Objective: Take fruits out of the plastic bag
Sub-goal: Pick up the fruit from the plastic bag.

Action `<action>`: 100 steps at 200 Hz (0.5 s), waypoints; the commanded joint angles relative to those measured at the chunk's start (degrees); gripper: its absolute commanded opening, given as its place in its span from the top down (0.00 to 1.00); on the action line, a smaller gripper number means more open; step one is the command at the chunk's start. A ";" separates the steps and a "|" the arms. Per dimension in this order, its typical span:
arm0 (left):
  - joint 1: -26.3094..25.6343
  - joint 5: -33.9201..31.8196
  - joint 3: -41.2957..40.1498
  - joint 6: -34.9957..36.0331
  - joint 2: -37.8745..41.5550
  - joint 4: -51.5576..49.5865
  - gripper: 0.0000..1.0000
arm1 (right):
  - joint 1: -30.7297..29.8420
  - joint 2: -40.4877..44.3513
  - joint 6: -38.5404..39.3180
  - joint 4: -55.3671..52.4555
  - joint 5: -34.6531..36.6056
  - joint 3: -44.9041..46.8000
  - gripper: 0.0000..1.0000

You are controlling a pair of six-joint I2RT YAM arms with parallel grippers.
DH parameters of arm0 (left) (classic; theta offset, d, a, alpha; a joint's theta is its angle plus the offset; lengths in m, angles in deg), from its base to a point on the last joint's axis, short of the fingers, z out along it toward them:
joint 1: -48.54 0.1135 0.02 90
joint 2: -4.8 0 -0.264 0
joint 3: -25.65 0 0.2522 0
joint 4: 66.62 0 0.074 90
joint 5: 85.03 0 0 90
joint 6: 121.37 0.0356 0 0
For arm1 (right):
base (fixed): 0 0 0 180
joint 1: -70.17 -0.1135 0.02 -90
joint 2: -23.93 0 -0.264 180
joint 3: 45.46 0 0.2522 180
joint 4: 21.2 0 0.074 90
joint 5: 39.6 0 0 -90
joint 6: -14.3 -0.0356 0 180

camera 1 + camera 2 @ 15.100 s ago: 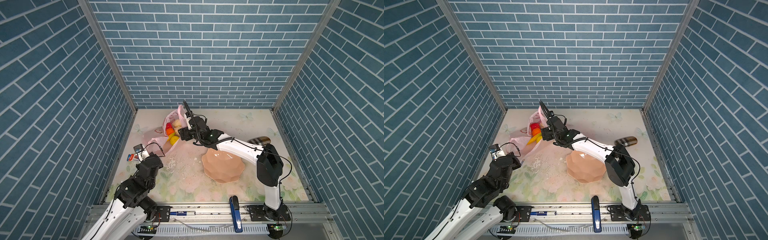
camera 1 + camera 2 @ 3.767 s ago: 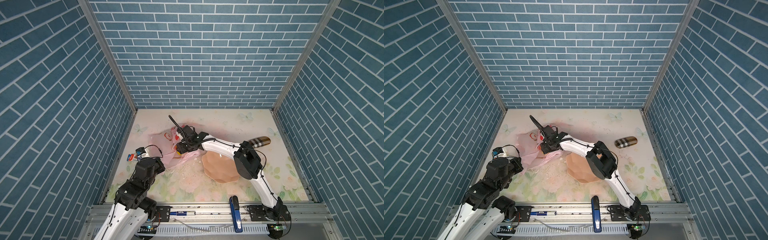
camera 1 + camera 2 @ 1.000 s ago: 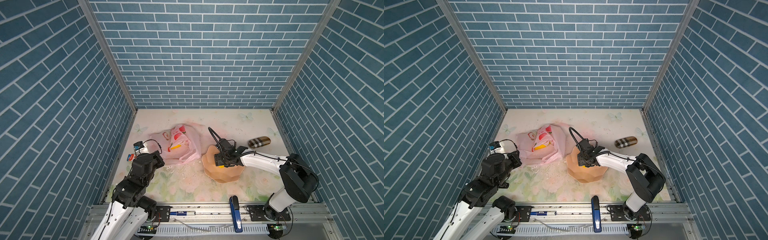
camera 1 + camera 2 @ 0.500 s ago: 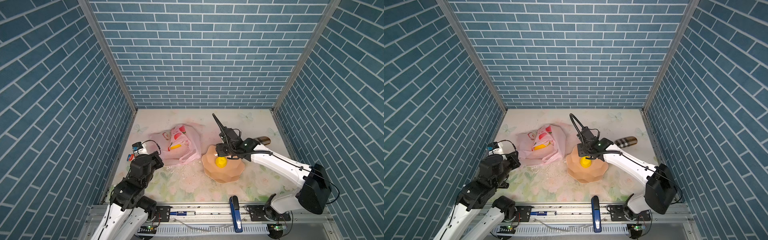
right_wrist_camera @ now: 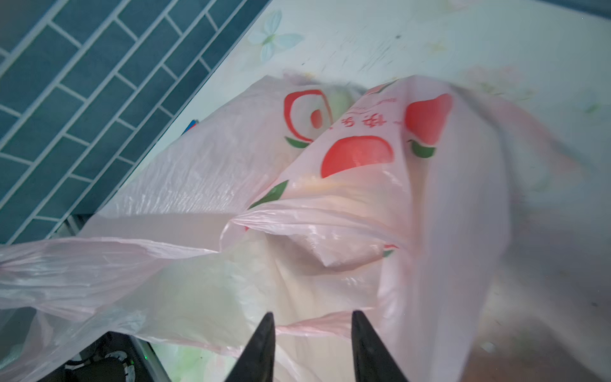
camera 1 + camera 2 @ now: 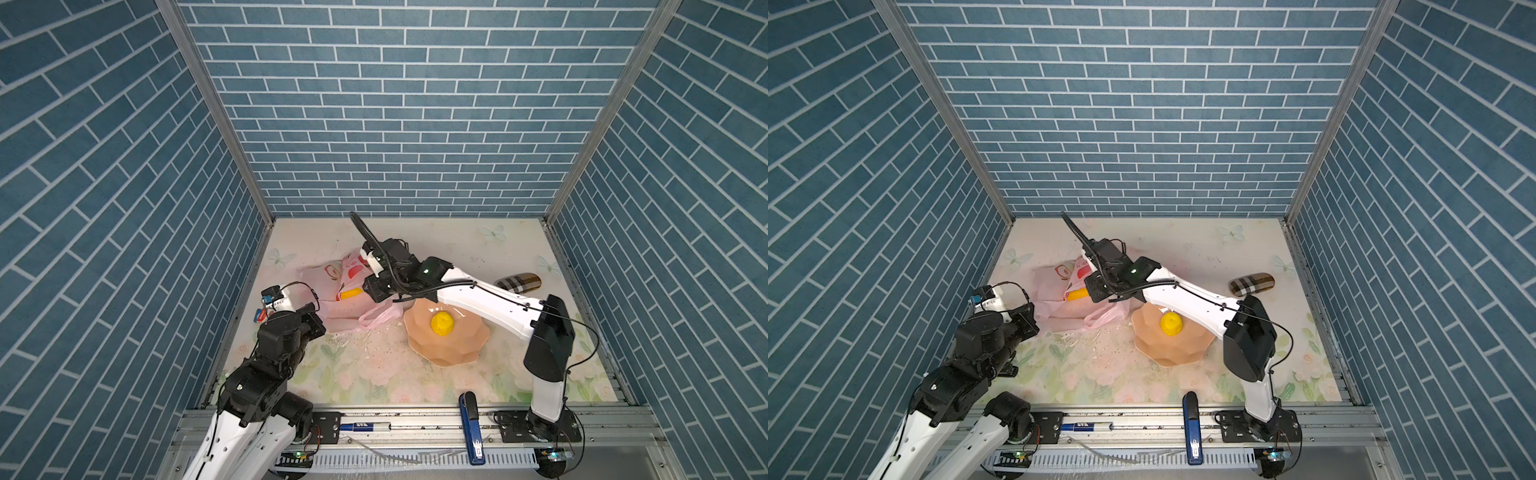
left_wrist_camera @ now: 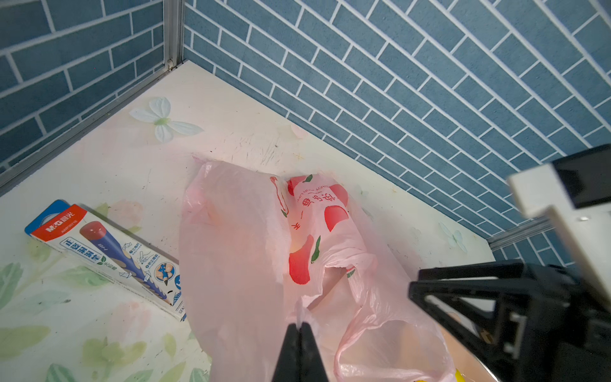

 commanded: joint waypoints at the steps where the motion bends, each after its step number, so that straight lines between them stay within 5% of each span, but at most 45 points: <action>1: 0.08 -2.10 1.30 0.57 0.10 0.16 1.00 | -0.99 -4.07 1.49 0.68 -5.19 -4.63 0.63; 100: 0.02 -0.20 1.28 -1.65 0.07 3.65 1.00 | 0.72 -17.01 -1.09 6.13 -2.12 -9.38 0.65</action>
